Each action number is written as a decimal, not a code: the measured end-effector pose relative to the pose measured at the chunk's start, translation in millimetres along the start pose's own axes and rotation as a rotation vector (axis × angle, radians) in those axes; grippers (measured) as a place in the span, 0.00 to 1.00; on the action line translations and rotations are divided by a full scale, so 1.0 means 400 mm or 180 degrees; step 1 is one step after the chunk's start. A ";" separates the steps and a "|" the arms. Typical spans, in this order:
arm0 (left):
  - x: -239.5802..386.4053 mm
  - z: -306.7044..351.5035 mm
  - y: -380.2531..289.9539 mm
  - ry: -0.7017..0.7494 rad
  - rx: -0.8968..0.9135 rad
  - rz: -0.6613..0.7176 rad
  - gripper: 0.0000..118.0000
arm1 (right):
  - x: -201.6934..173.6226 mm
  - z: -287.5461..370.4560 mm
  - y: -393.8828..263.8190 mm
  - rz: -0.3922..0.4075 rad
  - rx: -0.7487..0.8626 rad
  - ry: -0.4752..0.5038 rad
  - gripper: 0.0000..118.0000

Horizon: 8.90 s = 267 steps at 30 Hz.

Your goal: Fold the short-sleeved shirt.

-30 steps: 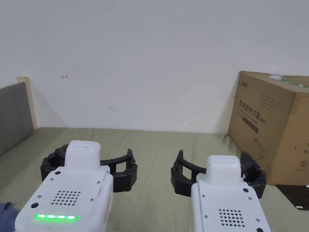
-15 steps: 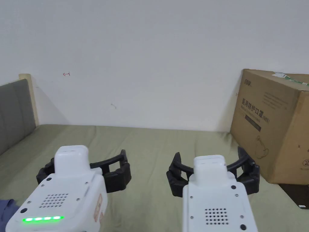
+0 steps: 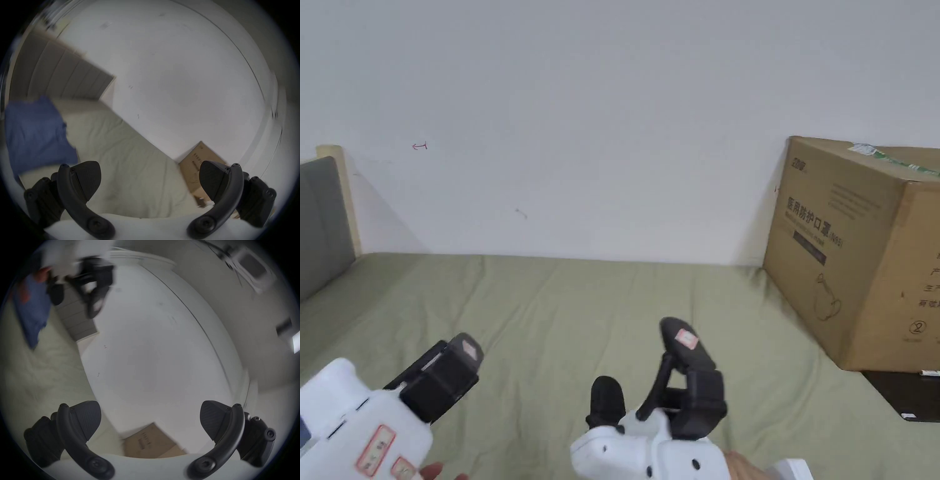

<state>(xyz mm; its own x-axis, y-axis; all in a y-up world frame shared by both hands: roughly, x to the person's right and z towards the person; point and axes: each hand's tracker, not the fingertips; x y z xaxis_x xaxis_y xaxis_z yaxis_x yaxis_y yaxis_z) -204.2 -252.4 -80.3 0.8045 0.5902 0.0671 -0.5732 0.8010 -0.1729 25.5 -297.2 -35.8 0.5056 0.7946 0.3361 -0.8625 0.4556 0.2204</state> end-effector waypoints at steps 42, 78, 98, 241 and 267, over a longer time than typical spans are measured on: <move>0.258 0.046 -0.048 -0.0280 0.0507 -0.2154 0.11 | 0.279 -0.062 -0.037 -0.3001 -0.0929 -0.0008 0.00; -0.301 0.482 0.268 0.2357 0.1099 -0.1690 0.03 | -0.088 -0.075 0.526 -0.3727 0.0209 0.1772 0.00; -0.663 -0.271 0.016 0.1973 -0.1695 -0.1134 0.08 | -0.349 -0.307 0.277 -0.3311 -0.0804 0.1640 0.00; -0.439 -1.065 -0.210 0.1654 -0.2924 -0.0462 0.03 | -0.534 -0.908 -0.785 -0.3501 -0.4059 0.2828 0.99; -0.396 -0.990 -0.160 0.1293 -0.2476 -0.0289 0.03 | -0.390 -0.885 -0.739 -0.3761 -0.4023 0.1747 0.02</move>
<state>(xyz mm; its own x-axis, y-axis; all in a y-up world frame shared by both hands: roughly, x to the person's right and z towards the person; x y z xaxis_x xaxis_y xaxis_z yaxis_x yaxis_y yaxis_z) -233.1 -437.1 -469.0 0.9199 0.3276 -0.2157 -0.3548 0.4604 -0.8137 193.7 -413.8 -477.5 0.9583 -0.2288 0.1710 0.2777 0.6049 -0.7463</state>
